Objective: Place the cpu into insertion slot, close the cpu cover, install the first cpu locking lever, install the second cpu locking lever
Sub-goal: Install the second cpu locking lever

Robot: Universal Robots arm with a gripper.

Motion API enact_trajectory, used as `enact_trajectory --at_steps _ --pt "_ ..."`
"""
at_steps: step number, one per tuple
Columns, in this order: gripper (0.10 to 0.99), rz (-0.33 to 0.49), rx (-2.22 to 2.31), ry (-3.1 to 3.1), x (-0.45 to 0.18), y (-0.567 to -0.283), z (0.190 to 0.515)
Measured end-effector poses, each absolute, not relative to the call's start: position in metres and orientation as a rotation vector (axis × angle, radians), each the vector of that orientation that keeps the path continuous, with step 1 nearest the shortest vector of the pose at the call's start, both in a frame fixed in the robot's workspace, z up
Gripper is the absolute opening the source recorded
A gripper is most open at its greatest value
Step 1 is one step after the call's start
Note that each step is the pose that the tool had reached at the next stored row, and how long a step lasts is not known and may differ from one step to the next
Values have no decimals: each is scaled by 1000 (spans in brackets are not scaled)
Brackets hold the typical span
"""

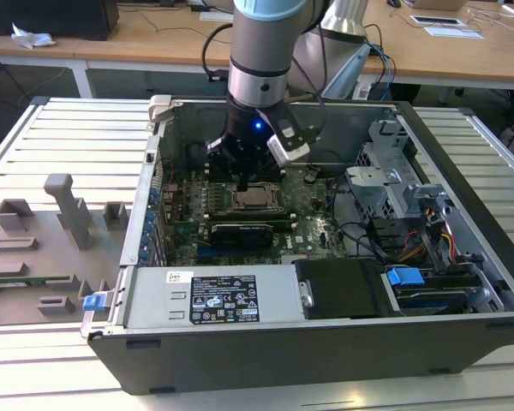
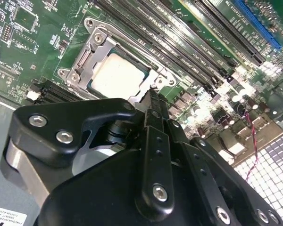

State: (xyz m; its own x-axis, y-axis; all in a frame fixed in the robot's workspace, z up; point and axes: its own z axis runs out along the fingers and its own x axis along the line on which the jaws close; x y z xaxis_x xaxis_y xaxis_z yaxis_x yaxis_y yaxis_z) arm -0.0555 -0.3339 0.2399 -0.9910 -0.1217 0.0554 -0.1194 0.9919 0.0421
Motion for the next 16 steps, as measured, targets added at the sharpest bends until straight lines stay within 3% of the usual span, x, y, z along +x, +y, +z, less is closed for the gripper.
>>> enact_trajectory --at_steps 9,16 --pt "106 28 184 -3075 -56 -327 261" --pt "106 32 183 -3075 -56 -327 269"
